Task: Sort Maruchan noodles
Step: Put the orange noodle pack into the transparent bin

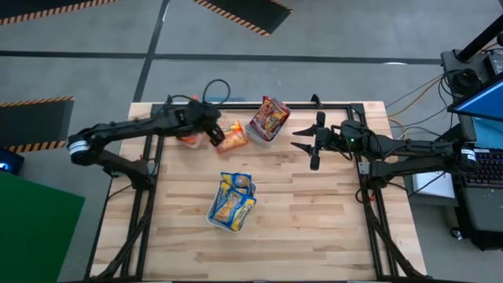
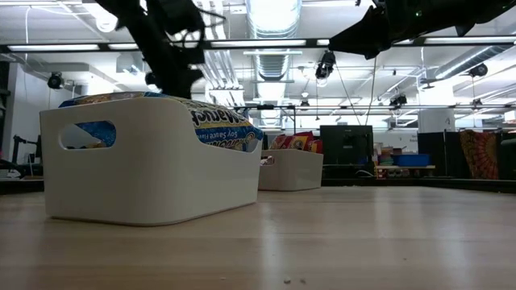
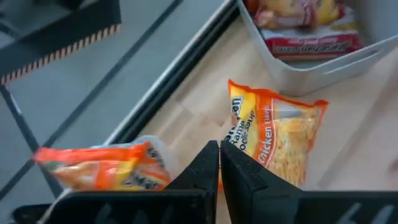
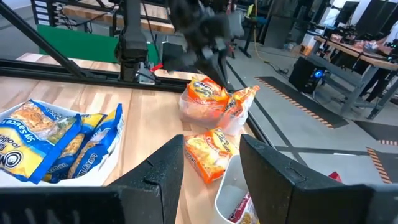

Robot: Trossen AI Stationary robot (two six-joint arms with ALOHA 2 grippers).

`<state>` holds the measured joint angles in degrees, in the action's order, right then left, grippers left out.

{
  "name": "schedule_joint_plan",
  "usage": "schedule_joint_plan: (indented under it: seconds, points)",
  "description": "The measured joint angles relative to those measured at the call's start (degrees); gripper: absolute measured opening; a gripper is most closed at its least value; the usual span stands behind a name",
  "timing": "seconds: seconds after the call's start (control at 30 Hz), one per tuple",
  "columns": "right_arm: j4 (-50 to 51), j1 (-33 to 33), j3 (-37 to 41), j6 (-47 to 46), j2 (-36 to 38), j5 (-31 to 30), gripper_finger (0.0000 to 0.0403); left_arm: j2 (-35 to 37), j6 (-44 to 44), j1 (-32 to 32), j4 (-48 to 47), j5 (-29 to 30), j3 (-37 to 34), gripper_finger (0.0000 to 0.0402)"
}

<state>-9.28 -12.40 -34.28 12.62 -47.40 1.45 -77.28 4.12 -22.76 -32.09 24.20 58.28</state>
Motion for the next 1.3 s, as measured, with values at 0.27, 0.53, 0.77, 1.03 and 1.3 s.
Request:
schedule_joint_plan:
  seconds: [0.27,0.53,0.77,1.03,1.3]
  points:
    - [-0.4,0.0,-0.3,-6.8,-0.2,-6.7,0.0144,8.5,-2.3,2.4,-5.3,-8.2,-0.5,0.0]
    - [0.1,0.0,-9.0,-14.0,-11.9,-9.6,0.0084,18.5,-2.2,12.4,0.7,-4.2,-8.6,0.0]
    - [9.4,-3.2,-28.7,-15.8,-30.5,-8.9,0.0014,23.7,-2.3,14.0,10.1,-4.1,-18.3,0.0]
    - [22.3,-6.3,-49.2,-10.8,-50.1,-8.8,0.0009,29.7,-2.1,14.0,24.4,-4.0,-28.5,0.0]
    - [25.0,-7.0,-58.1,-6.1,-62.4,-7.4,0.0009,34.4,-0.3,14.0,29.5,-4.1,-33.0,0.0]
